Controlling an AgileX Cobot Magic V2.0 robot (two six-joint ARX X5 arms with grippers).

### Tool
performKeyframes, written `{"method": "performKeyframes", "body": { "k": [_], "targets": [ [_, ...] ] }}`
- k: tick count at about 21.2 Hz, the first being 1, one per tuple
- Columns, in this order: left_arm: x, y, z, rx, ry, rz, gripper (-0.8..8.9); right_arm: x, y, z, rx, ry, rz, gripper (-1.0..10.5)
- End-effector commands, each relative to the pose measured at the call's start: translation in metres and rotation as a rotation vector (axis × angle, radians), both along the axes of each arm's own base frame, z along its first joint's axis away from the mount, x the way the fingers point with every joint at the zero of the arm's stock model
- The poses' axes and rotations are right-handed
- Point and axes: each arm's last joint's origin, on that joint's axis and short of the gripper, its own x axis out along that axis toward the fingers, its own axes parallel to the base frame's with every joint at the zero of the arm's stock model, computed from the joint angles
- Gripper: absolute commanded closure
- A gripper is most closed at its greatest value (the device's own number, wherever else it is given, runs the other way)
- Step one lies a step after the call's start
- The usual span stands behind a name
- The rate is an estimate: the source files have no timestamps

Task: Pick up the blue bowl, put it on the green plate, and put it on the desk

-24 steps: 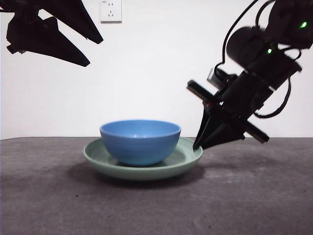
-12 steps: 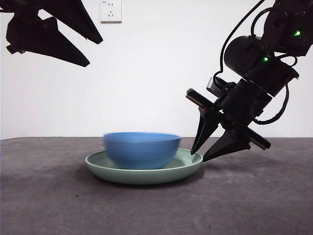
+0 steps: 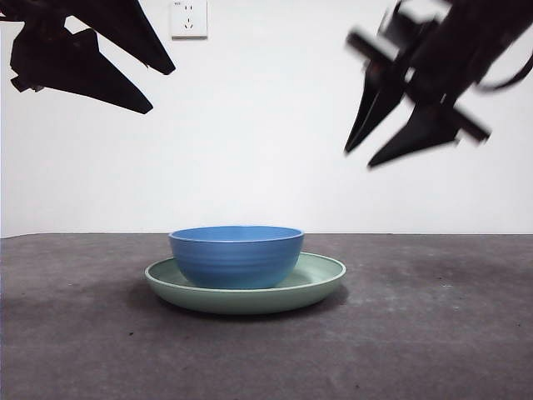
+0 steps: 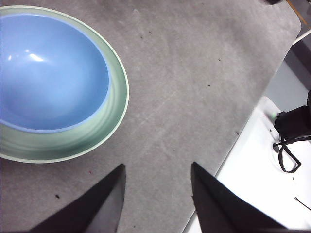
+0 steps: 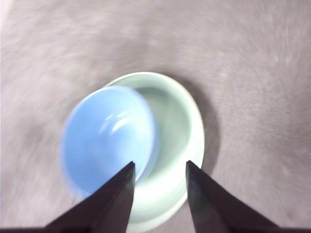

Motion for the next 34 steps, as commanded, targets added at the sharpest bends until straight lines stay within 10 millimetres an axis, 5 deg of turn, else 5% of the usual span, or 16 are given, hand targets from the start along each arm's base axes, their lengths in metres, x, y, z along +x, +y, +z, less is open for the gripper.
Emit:
{"method": "performKeyframes", "body": {
  "k": [1,6,12,28,31,33,34],
  "targets": [
    [0.000,-0.002,0.003,-0.010,-0.009,-0.011,5.96,-0.024,-0.004,0.026,-0.054,-0.105,0.101,7.8],
    [0.000,-0.002,0.003,-0.010,-0.009,-0.011,5.96,-0.075,-0.016,0.048,-0.127,-0.121,0.213,7.8],
    [0.000,-0.002,0.003,-0.009,-0.007,-0.011,5.96,-0.108,-0.018,0.053,-0.187,-0.106,0.341,7.8],
    [0.000,-0.002,0.003,-0.009,-0.006,-0.011,5.99,-0.113,-0.012,0.054,-0.189,-0.135,0.400,7.8],
    [0.000,-0.002,0.003,-0.009,-0.007,-0.011,6.85,-0.113,-0.012,0.054,-0.189,-0.134,0.400,7.9],
    [0.000,-0.002,0.003,-0.008,-0.010,-0.013,8.15,-0.113,-0.012,0.053,-0.190,-0.130,0.400,9.1],
    [0.000,-0.002,0.003,-0.008,-0.010,-0.013,8.04,-0.113,-0.012,0.053,-0.192,-0.130,0.401,9.4]
  ]
}}
